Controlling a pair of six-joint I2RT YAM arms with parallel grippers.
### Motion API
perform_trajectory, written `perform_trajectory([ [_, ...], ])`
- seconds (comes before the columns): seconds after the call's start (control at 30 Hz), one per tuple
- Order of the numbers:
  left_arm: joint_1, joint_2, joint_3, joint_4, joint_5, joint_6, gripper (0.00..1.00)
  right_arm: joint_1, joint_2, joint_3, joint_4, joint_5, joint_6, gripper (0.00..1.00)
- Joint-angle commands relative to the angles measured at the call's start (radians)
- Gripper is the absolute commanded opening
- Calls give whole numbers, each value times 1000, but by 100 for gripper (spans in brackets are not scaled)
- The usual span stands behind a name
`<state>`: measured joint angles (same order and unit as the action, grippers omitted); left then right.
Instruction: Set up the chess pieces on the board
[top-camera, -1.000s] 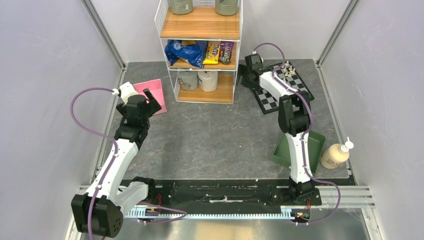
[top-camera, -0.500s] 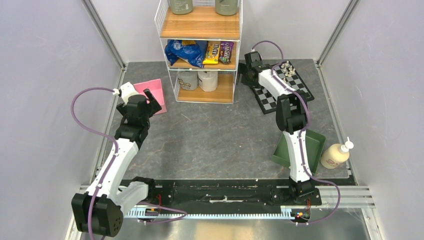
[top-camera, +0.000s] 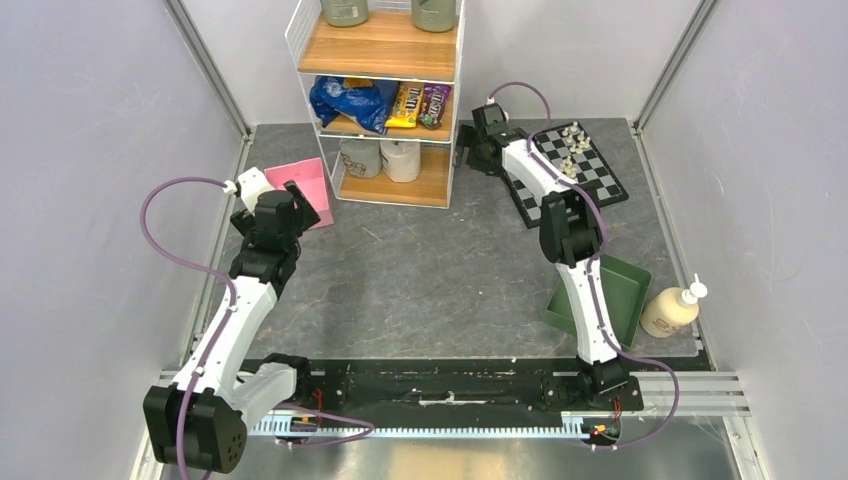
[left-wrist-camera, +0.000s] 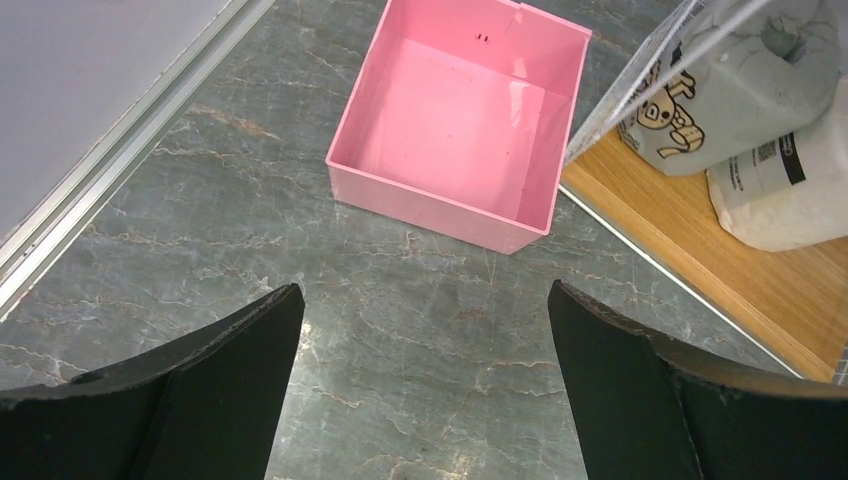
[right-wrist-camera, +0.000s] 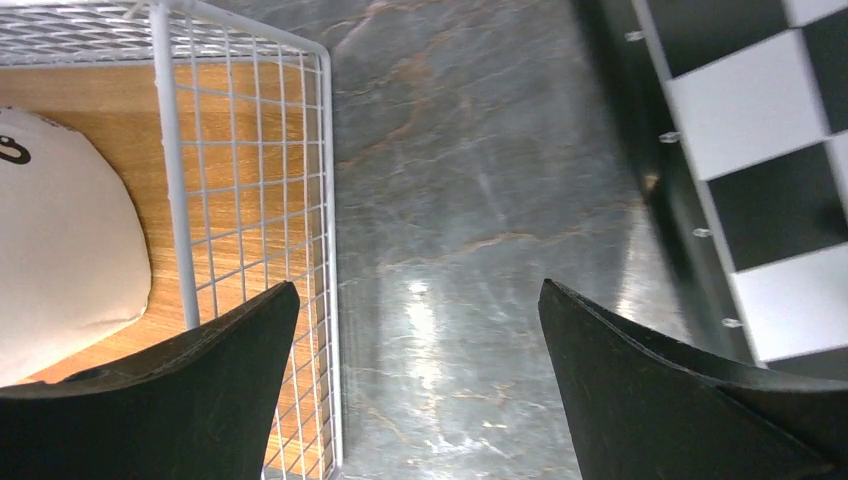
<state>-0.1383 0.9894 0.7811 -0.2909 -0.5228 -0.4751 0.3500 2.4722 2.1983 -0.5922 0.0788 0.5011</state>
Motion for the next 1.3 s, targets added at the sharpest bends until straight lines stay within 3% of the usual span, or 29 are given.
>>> perform_trajectory([
  [0.0, 8, -9, 23, -4, -39, -33, 100, 111, 59, 85, 69, -125, 66, 99],
  [0.33, 9, -12, 23, -8, -25, -45, 100, 137, 118, 185, 58, -137, 59, 99],
  [0.53, 10, -6, 18, -3, -19, -46, 100, 135, 74, 170, 38, -102, 2, 99],
  [0.97, 11, -31, 10, -9, 13, -41, 100, 51, -273, -158, 118, -52, -122, 99],
  [1.27, 11, -44, -22, 76, 144, -21, 100, -122, -463, -342, 153, 24, -123, 99],
])
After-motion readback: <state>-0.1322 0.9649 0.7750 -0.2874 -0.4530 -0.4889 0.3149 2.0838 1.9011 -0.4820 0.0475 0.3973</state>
